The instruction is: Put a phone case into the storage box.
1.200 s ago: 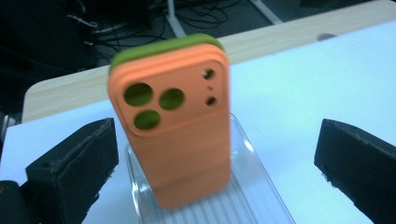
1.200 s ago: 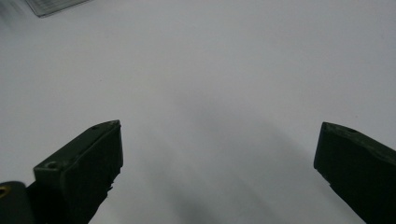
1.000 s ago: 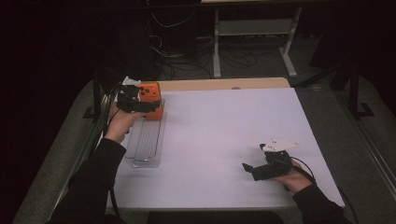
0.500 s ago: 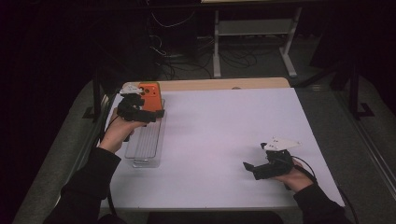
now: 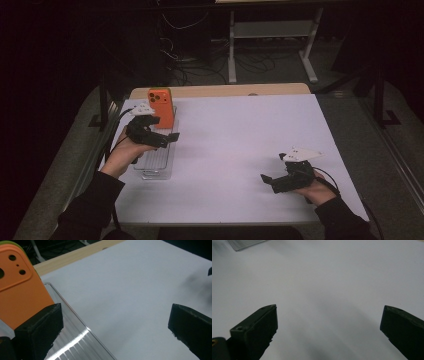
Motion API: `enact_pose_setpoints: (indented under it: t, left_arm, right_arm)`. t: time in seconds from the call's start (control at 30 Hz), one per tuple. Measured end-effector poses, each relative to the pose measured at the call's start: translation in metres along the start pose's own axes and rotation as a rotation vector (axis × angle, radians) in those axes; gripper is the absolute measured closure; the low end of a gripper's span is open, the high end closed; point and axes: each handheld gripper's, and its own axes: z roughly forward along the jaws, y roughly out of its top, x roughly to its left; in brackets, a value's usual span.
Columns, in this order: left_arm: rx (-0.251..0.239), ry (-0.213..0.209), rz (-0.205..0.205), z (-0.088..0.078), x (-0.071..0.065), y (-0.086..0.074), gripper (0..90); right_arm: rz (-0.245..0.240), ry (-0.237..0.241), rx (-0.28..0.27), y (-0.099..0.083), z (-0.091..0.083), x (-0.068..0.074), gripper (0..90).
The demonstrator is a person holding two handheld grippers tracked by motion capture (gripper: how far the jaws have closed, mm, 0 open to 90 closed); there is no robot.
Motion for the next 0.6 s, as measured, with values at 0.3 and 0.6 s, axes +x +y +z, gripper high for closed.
enact_pose_setpoints:
  t: [0.3,0.6]
  left_arm:
    - [-0.017,-0.073,0.039,-0.005,-0.016,-0.022,0.0]
    - [-0.033,-0.097,0.067,-0.008,-0.025,-0.045,0.0]
  right_arm:
    - [-0.014,0.011,-0.006,0.001,-0.001,-0.001,0.5]
    - [-0.008,0.023,-0.014,0.003,-0.006,-0.003,0.0]
